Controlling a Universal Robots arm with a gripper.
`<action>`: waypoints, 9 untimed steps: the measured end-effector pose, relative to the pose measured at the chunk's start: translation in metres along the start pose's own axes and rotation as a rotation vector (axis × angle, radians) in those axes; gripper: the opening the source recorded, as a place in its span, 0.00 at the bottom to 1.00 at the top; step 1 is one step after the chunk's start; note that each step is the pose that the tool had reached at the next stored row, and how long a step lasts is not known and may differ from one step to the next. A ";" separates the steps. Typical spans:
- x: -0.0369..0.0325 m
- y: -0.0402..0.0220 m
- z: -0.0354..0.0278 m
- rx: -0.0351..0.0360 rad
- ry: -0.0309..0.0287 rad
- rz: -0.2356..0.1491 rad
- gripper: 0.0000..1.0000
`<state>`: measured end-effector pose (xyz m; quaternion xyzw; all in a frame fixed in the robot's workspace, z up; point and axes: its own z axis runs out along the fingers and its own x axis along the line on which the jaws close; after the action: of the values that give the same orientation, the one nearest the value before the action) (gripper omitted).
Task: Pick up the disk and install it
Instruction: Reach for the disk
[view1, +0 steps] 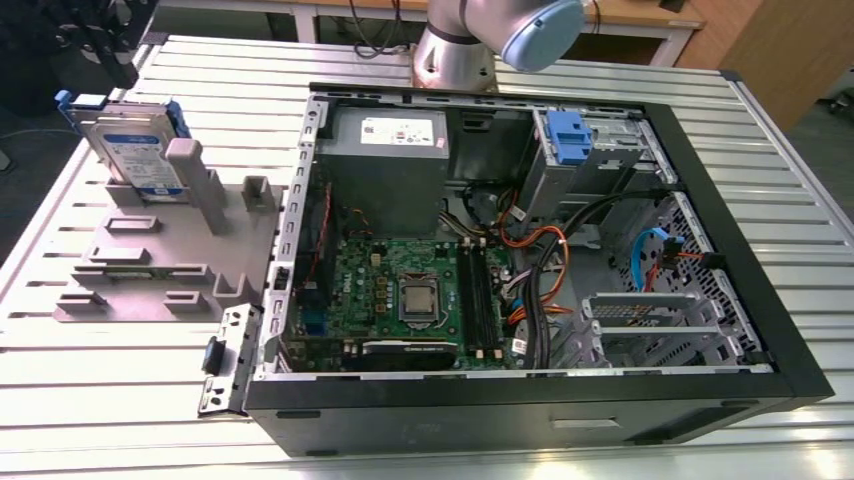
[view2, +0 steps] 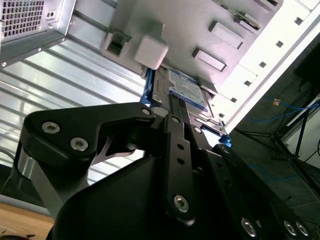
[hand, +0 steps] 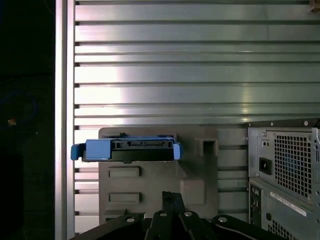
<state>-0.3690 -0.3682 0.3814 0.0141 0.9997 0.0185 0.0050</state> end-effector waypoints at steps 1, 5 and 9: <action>0.0033 0.0008 0.0004 0.0000 0.0006 0.000 0.11; 0.0169 0.0044 0.0035 0.0002 0.0024 0.000 0.11; 0.0282 0.0105 0.0088 0.0014 0.0052 0.000 0.11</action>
<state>-0.3968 -0.3565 0.3726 0.0141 0.9997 0.0179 0.0024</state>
